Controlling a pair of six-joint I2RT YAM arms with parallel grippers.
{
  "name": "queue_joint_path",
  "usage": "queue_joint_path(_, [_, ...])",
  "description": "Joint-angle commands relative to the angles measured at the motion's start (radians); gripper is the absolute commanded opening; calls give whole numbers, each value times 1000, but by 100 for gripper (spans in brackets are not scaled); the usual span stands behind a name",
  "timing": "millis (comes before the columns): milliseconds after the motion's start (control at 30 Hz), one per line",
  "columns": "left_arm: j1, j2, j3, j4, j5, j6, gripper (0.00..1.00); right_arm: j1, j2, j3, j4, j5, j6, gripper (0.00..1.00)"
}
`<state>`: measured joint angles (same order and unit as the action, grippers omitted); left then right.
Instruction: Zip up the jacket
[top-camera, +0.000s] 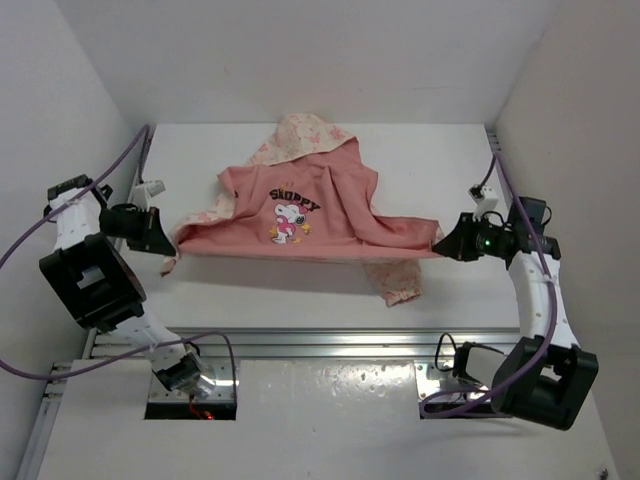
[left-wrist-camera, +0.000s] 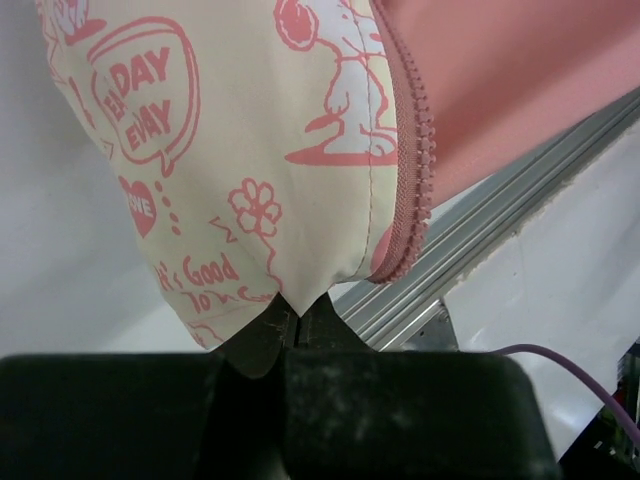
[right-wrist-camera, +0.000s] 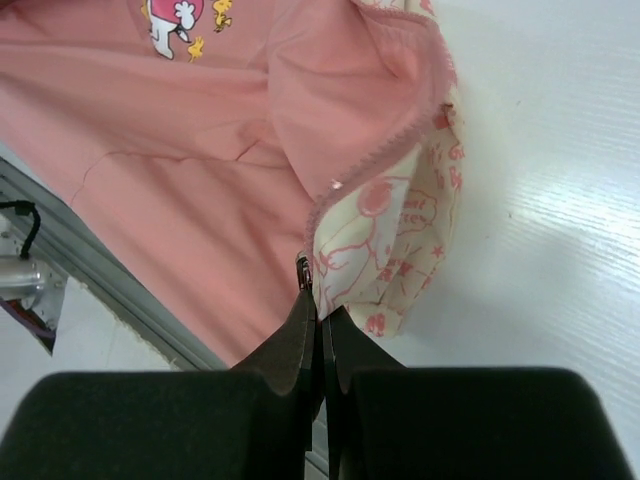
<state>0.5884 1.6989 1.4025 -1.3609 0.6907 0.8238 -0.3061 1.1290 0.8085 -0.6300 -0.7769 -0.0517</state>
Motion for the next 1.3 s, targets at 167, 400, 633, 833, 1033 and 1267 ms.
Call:
queue_joint_path(167, [123,60,150,65,-17,124,0,-123,-14,37,36,123,-123,0])
queue_joint_path(400, [134,29,170,65,87,95,0,-115,-18,38,58,5,-122,0])
queue_joint_path(633, [-105,-105,71,239,98,-236,0,253,-58,-55,367,-53,38,0])
queue_joint_path(833, [-341,-194,4,520,64,-643,0,543,17,-49,591,60,237,0])
queue_joint_path(1033, [-530,-194,30,653,153,-832,0,656,87,69,615,88,334,0])
queue_joint_path(1267, [-732,-275,-45,897,1,-986,0,690,197,179,601,50,372,0])
